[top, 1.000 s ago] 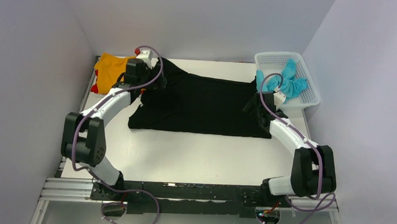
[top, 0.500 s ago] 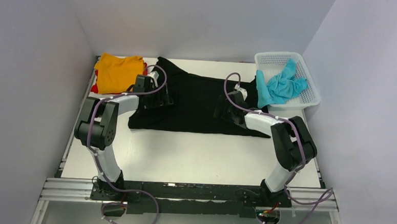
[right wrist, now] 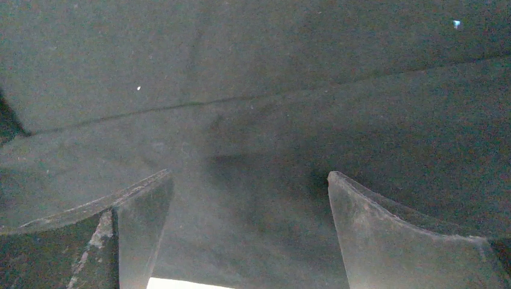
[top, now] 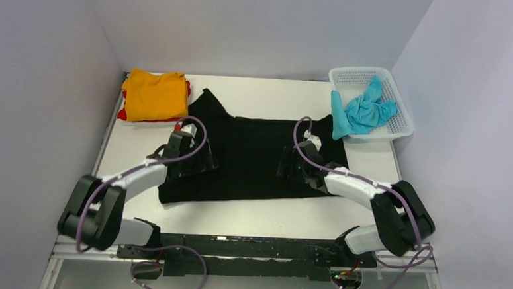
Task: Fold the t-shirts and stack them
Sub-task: Fold the other side of the tshirt into a rectangle
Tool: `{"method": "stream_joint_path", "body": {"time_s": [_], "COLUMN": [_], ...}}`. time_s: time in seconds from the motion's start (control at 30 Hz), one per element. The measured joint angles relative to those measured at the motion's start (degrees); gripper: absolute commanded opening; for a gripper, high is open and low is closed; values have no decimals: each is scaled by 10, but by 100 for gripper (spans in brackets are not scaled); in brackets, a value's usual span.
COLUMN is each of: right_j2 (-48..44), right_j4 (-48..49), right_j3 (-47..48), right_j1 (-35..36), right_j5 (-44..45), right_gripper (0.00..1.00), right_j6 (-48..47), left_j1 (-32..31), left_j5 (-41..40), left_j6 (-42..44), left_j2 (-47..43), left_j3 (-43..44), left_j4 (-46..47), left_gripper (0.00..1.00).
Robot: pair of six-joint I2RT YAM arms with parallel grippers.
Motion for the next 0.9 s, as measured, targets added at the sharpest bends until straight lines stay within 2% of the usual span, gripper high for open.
{"method": "stream_joint_path", "body": {"time_s": [0.13,0.23,0.47,0.53,0.73,0.9], "right_j2": [-73,-118,-168,-174,-178,-198], "right_j4": [-44,-63,-103,-118,-185,-194], "right_j3": [-47,-75,-95,-94,-56,0], "right_j1": [53,80,95,97,96,80], "right_j5": [-3,-15,-28,-19,59,139], "right_gripper": [100,100,100,100,100,100], "right_j6": [41,71,112,112,103,96], "left_j1": [-42,-49,-53,-54,-54,-45], "left_j5": [-45,-65,-108,-121,-166,-195], "left_j6": [-35,-62,-125,-133,-133,-95], "left_j2": [-111,-170,-354,-382,-373,-286], "left_j3": [-69,-101,-174,-183,-155,-27], "left_j4": [-64,-89,-182,-200,-228,-224], "left_gripper": [99,99,99,99,99,99]}}
